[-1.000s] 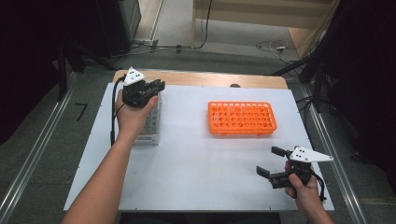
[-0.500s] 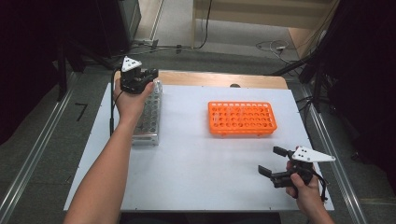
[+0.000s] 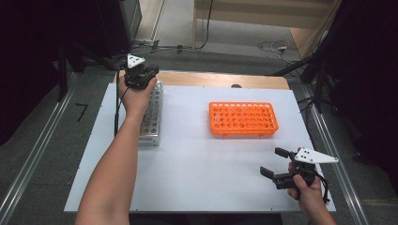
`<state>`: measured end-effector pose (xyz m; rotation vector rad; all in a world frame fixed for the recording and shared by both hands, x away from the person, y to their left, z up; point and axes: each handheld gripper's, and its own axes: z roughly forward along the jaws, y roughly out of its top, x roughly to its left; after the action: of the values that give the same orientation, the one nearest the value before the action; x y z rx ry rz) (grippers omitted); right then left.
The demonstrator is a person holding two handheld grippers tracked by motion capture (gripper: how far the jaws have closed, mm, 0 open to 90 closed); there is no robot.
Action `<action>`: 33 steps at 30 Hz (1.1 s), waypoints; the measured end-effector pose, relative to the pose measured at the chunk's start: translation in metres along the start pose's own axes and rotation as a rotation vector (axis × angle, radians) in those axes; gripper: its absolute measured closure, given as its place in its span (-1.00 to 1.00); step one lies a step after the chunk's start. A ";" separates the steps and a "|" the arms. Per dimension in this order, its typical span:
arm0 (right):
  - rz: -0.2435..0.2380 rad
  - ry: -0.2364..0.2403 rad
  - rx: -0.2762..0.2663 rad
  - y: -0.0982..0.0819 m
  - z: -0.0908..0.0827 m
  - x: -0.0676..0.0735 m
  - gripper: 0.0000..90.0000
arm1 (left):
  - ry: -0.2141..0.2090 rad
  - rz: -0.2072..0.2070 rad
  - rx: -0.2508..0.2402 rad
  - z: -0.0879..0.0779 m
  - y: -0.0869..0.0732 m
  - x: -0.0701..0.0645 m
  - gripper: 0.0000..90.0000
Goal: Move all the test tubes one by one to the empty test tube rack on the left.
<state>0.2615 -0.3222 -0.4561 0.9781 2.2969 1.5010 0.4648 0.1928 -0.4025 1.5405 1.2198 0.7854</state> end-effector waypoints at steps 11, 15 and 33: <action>-0.001 0.006 -0.002 0.000 0.000 0.000 -1.00 | 0.029 0.020 0.026 0.006 -0.009 -0.001 0.68; -0.004 0.005 -0.003 0.000 0.000 0.000 -1.00 | 0.025 0.014 0.042 0.008 -0.013 -0.001 0.68; -0.001 0.002 0.005 0.000 0.001 0.001 -1.00 | 0.020 0.013 0.137 0.014 -0.024 -0.002 0.64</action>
<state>0.2616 -0.3210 -0.4568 0.9766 2.3038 1.4966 0.4694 0.1873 -0.4290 1.6563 1.3028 0.7398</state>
